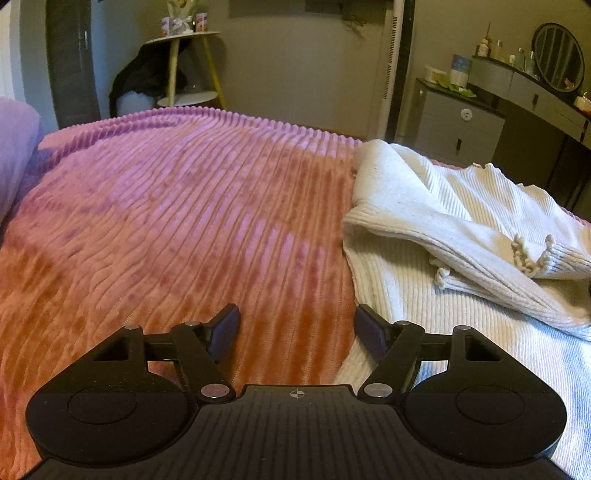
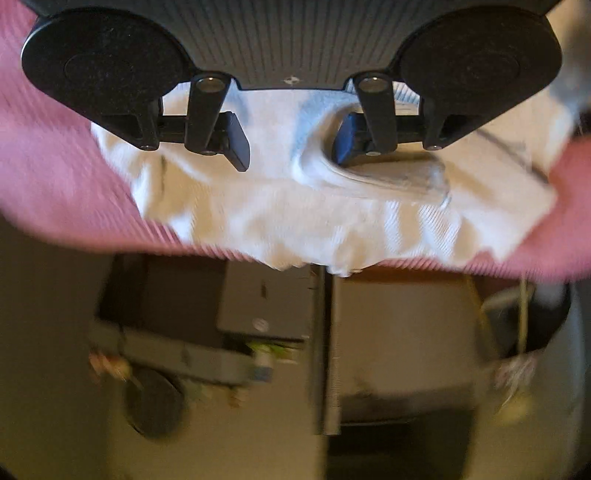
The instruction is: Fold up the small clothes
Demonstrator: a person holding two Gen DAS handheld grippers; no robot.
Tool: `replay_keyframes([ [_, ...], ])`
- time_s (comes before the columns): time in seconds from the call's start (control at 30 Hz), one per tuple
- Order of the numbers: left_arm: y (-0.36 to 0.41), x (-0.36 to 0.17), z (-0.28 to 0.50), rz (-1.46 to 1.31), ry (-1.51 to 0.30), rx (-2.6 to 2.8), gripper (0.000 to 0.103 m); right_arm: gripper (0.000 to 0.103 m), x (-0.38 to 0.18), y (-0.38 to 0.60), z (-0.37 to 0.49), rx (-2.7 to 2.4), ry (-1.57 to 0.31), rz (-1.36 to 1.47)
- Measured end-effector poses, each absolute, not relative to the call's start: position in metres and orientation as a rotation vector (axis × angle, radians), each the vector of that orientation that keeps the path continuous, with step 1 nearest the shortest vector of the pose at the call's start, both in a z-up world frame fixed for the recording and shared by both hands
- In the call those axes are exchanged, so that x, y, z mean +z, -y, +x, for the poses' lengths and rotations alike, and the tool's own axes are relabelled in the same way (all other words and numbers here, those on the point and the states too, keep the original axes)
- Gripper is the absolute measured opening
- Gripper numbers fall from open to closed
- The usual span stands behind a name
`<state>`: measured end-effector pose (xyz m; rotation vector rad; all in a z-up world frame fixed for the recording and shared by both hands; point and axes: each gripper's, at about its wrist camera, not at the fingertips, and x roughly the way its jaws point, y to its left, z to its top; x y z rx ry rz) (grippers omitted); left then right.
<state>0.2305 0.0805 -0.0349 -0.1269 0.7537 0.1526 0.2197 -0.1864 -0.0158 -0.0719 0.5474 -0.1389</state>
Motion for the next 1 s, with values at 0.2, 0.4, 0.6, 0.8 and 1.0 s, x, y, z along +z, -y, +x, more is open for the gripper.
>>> replay_keyframes([
  [0.2, -0.08, -0.037, 0.231, -0.123, -0.753, 0.15, 0.077, 0.006, -0.023, 0.156, 0.236, 0.015, -0.545, -0.257],
  [0.4, -0.084, -0.036, 0.231, -0.153, -0.752, 0.147, 0.077, 0.05, -0.009, 0.234, 0.228, -0.176, -0.501, 0.304],
  [0.6, -0.082, -0.036, 0.231, -0.156, -0.746, 0.154, 0.077, 0.065, -0.023, 0.317, 0.195, -0.303, -0.477, 0.703],
  [0.8, -0.08, -0.036, 0.23, -0.161, -0.743, 0.162, 0.077, 0.064, -0.015, 0.335, 0.207, -0.345, -0.483, 0.627],
  [1.0, -0.081, -0.037, 0.23, -0.166, -0.741, 0.164, 0.078, 0.047, -0.024, 0.318, 0.246, -0.349, -0.641, 0.45],
])
